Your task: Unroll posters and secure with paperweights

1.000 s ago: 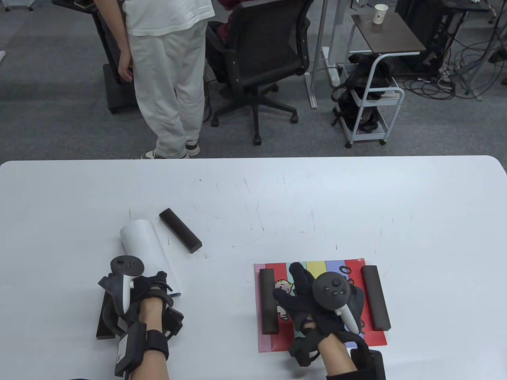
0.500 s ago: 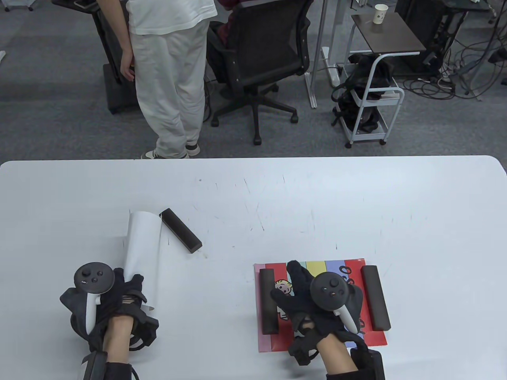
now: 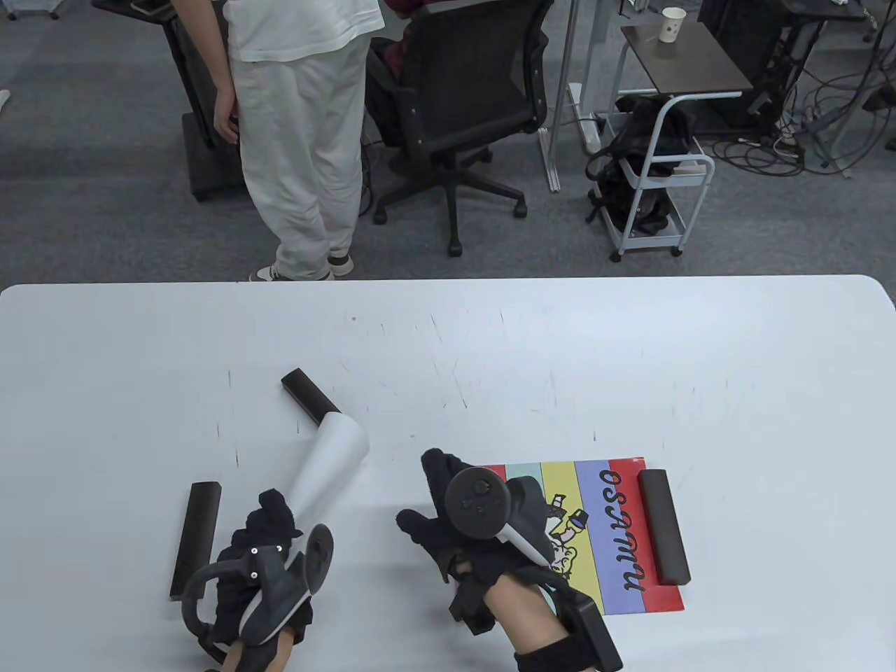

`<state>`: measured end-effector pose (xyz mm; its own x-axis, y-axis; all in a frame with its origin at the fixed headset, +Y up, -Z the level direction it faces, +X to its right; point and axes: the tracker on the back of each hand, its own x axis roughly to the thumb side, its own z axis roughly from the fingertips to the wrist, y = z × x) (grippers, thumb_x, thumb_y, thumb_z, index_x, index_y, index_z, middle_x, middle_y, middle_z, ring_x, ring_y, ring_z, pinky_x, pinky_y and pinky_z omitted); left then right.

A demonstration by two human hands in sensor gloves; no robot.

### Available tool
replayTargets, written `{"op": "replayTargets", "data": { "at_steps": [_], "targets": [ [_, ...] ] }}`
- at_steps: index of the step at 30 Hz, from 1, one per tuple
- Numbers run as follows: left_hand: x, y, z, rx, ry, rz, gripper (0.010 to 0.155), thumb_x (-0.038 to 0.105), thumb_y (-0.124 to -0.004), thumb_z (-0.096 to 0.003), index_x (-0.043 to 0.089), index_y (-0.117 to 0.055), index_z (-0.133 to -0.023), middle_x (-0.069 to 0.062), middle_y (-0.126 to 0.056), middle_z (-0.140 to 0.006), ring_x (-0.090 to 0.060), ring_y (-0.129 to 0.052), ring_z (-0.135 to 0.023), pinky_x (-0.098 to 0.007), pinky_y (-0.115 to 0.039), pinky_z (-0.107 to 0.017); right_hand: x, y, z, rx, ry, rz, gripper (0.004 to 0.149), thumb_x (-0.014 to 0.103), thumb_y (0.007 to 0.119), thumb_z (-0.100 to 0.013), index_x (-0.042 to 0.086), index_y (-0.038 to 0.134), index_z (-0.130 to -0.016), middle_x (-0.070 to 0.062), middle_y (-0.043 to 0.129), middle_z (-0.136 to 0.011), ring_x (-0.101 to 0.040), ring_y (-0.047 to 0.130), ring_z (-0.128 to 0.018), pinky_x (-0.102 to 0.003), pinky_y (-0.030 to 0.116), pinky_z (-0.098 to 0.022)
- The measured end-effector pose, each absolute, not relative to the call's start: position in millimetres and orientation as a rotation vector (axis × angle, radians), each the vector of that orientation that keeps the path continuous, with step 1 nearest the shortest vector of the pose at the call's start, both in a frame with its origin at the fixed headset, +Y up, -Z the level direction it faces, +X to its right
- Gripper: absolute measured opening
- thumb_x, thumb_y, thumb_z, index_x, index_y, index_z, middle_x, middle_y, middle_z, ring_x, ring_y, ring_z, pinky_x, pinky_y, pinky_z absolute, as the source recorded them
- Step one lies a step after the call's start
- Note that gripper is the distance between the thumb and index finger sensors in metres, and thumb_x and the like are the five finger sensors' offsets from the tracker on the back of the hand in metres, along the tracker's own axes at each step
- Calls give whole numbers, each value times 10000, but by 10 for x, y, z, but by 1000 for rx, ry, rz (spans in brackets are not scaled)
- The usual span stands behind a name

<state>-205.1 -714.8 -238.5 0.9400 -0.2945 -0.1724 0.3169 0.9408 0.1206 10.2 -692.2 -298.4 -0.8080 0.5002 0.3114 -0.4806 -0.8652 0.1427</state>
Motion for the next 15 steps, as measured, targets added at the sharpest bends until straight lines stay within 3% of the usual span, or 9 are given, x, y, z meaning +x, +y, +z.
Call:
{"op": "replayTargets", "data": {
  "at_steps": [1, 6, 10, 11, 12, 15],
  "targets": [
    [-1997, -7205, -2364, 140, 131, -333, 636, 399, -823, -443, 97, -647, -974, -109, -877, -839, -254, -1030, -615, -344, -901, -388, 51, -6966, -2996, 470, 104, 2592, 835, 633, 732, -418, 135, 415, -1008, -176, 518, -1056, -446, 605, -936, -561, 592, -671],
    [-1850, -7418, -2287, -4, 45, -311, 695, 378, -815, -449, 96, -544, -1023, -172, -746, -984, -344, -967, -762, -377, -894, -440, -137, -7157, -3080, 485, 216, 2634, 784, 582, 746, -430, 160, 423, -1006, -157, 506, -1071, -430, 604, -950, -549, 605, -671],
    [-1823, -7498, -2270, -142, -25, -197, 749, 489, -776, -450, 141, -495, -1051, -162, -627, -1062, -385, -866, -861, -421, -850, -508, -251, -7264, -3147, 469, 326, 2639, 676, 373, 765, -437, 150, 458, -995, -167, 521, -1071, -427, 632, -950, -553, 637, -658],
    [-1834, -7506, -2274, -174, -37, -155, 752, 539, -734, -455, 164, -488, -1059, -145, -604, -1078, -391, -836, -882, -428, -828, -529, -279, -7291, -3158, 464, 362, 2646, 639, 404, 736, -471, 143, 468, -990, -174, 529, -1066, -429, 638, -946, -556, 642, -653],
    [-1843, -7510, -2277, -190, -44, -121, 747, 570, -695, -455, 182, -490, -1060, -126, -587, -1092, -402, -799, -907, -444, -803, -554, -299, -7308, -3161, 457, 377, 2657, 633, 295, 747, -447, 136, 463, -990, -183, 519, -1066, -439, 630, -946, -557, 641, -651],
    [-1906, -7503, -2307, -250, -68, 32, 708, 588, -638, -465, 216, -512, -1054, -88, -572, -1107, -421, -720, -947, -474, -741, -602, -373, -7364, -3169, 412, 352, 2727, 630, 398, 698, -479, 109, 463, -988, -209, 541, -1049, -454, 668, -908, -548, 660, -620]
  ]
}}
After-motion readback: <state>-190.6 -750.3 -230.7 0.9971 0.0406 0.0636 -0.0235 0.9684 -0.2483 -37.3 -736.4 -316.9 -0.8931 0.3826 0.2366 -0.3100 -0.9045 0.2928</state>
